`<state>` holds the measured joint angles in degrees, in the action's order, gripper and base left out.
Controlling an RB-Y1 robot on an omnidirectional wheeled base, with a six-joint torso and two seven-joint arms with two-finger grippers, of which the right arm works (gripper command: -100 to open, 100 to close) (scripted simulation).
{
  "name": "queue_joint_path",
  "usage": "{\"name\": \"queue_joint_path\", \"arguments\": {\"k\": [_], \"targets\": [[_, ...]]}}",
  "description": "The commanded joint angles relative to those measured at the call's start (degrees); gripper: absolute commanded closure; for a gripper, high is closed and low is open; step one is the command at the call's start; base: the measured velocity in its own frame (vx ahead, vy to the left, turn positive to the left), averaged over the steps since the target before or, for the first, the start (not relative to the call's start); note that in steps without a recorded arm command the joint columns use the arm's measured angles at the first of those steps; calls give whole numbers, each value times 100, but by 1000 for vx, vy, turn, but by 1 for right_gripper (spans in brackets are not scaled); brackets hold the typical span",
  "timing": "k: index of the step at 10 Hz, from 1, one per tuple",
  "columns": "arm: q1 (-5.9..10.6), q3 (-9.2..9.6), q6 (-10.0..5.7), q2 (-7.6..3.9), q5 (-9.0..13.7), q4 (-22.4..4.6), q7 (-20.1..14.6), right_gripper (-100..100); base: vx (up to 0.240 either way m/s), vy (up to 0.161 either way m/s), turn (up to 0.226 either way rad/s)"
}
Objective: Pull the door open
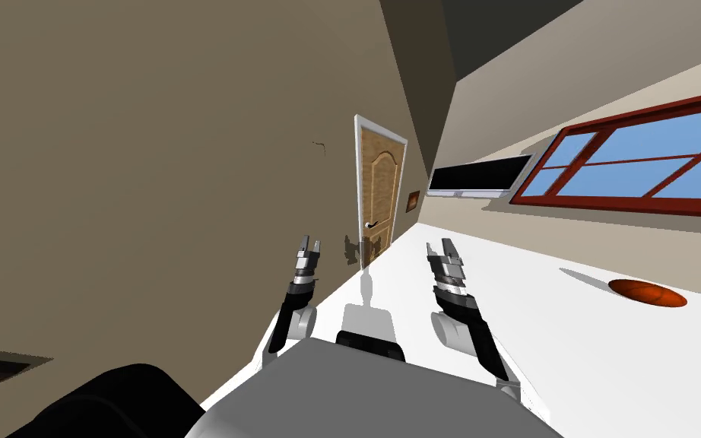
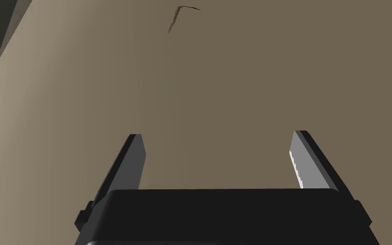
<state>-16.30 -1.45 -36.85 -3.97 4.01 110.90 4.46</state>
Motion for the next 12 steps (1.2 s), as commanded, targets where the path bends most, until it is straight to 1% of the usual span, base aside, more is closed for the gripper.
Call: {"name": "queue_joint_path", "arguments": {"k": [1, 10, 11, 12], "targets": [[116, 1, -22, -45, -11, -252, -45, -100, 78, -64, 125], [747, 45, -134, -276, -91, -1722, -291, -100, 80, -73, 149], [820, 50, -147, -301, -100, -1858, -319, -100, 93, -92, 141], [820, 50, -147, -301, -100, -1891, -319, -100, 44, -58, 38]]}}
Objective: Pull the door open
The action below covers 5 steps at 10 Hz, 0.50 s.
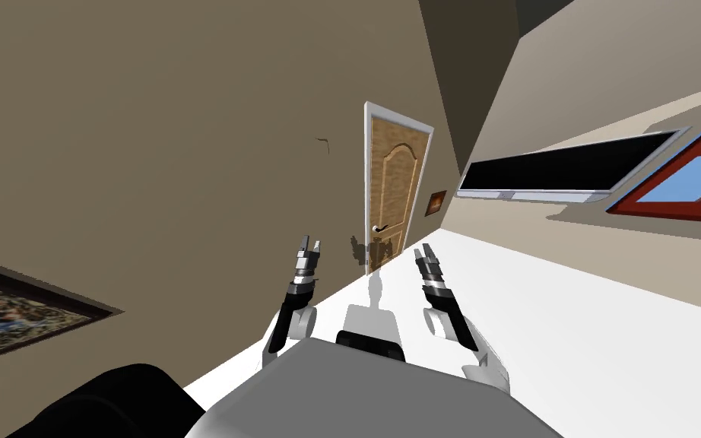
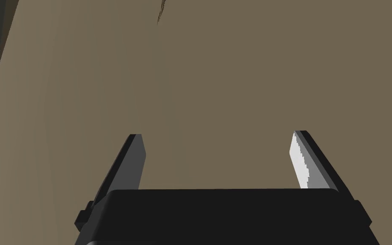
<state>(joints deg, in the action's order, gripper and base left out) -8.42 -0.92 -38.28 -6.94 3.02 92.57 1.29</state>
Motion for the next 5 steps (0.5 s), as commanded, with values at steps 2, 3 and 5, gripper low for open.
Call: {"name": "queue_joint_path", "arguments": {"k": [2, 3, 5], "targets": [[179, 7, -31, -52, -20, -404, -60, -100, 42, -52, 134], [254, 13, -44, -75, -29, -578, -90, -100, 67, -80, 153], [404, 23, -71, -122, -48, -910, -148, -100, 72, -93, 162]]}}
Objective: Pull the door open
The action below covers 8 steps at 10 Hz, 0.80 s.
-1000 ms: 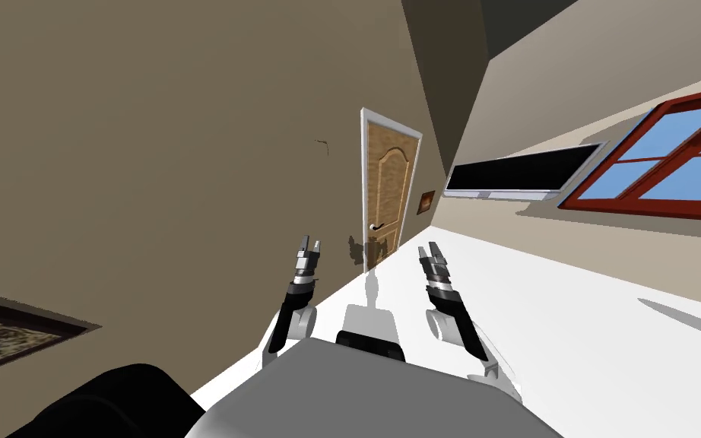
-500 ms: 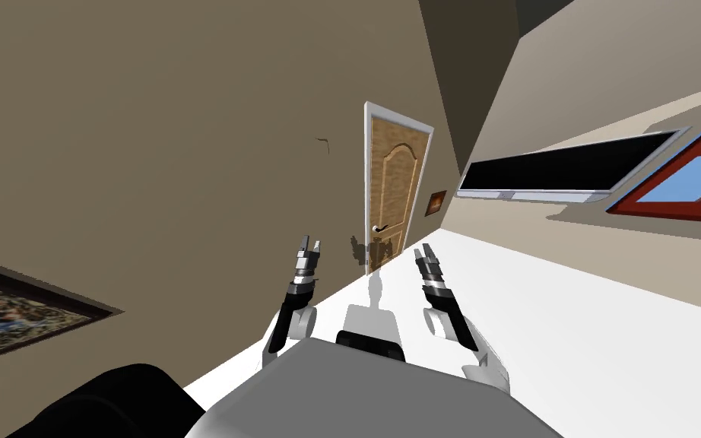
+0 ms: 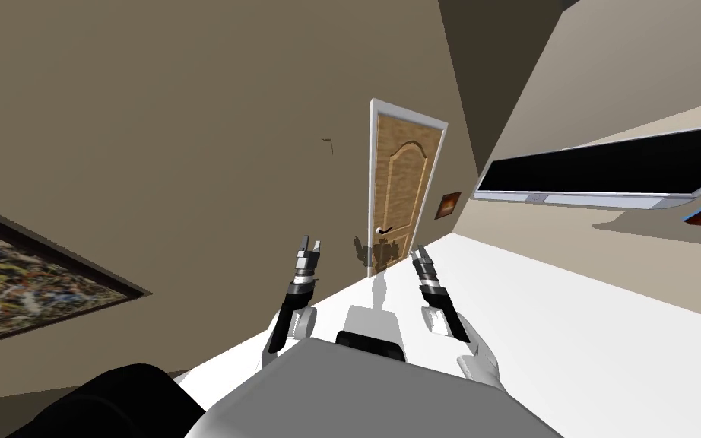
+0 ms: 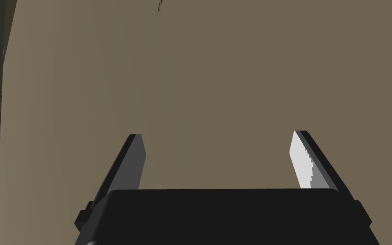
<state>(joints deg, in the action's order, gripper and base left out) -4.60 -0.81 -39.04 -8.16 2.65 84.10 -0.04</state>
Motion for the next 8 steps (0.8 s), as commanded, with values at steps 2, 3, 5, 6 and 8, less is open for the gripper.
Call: {"name": "queue_joint_path", "arguments": {"k": [2, 3, 5, 6, 8], "targets": [[173, 23, -22, -47, -30, -431, -74, -100, 76, -95, 131], [248, 28, -35, -69, -40, -606, -103, -100, 60, -81, 207], [399, 39, -62, -113, -59, -956, -162, -100, 57, -92, 137], [474, 44, -75, -135, -68, -1131, -191, -100, 59, -96, 177], [621, 54, -101, -176, -87, -1474, -249, -100, 46, -106, 142]]}}
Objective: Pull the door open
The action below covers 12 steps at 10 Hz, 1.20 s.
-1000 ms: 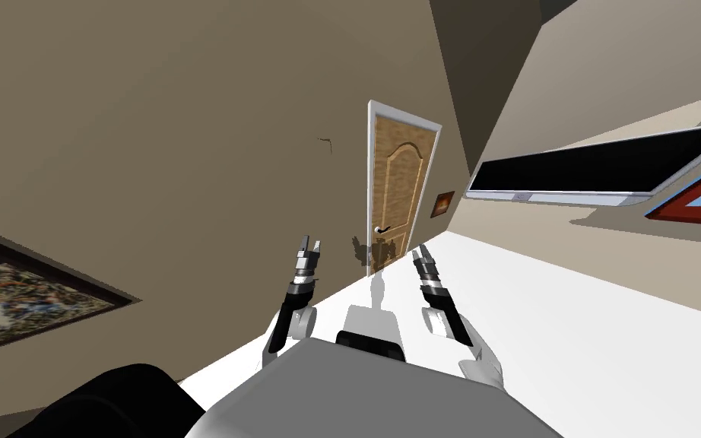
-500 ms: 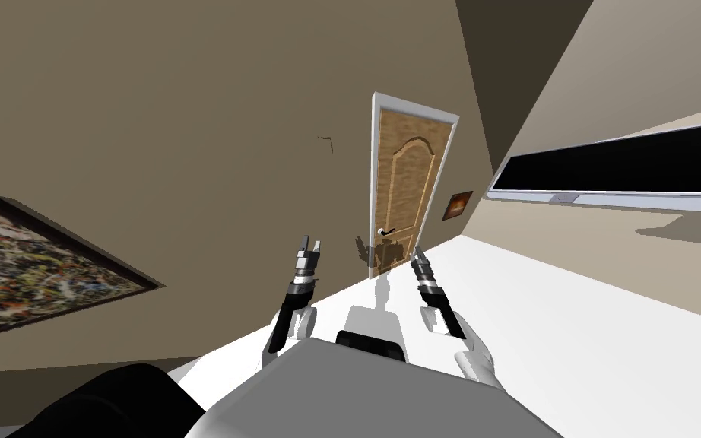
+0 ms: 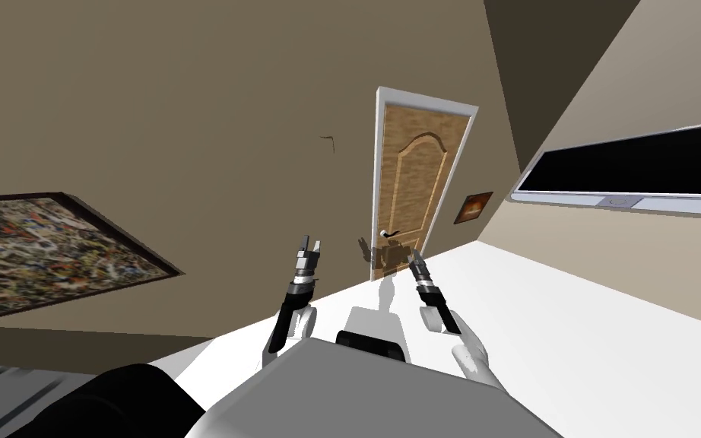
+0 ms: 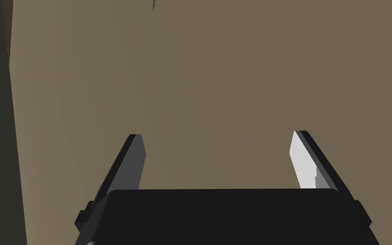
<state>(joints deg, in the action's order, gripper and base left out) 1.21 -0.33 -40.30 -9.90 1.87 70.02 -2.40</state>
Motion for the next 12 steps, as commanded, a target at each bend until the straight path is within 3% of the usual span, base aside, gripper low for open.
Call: {"name": "queue_joint_path", "arguments": {"k": [1, 3, 7, 12], "targets": [[113, 11, 12, -22, -18, -236, -41, -100, 58, -82, 158], [259, 21, -14, -62, -36, -554, -97, -100, 73, -91, 158], [400, 31, -40, -101, -54, -906, -153, -100, 31, -66, 82], [740, 55, -100, -189, -97, -1696, -285, -100, 37, -88, 127]]}}
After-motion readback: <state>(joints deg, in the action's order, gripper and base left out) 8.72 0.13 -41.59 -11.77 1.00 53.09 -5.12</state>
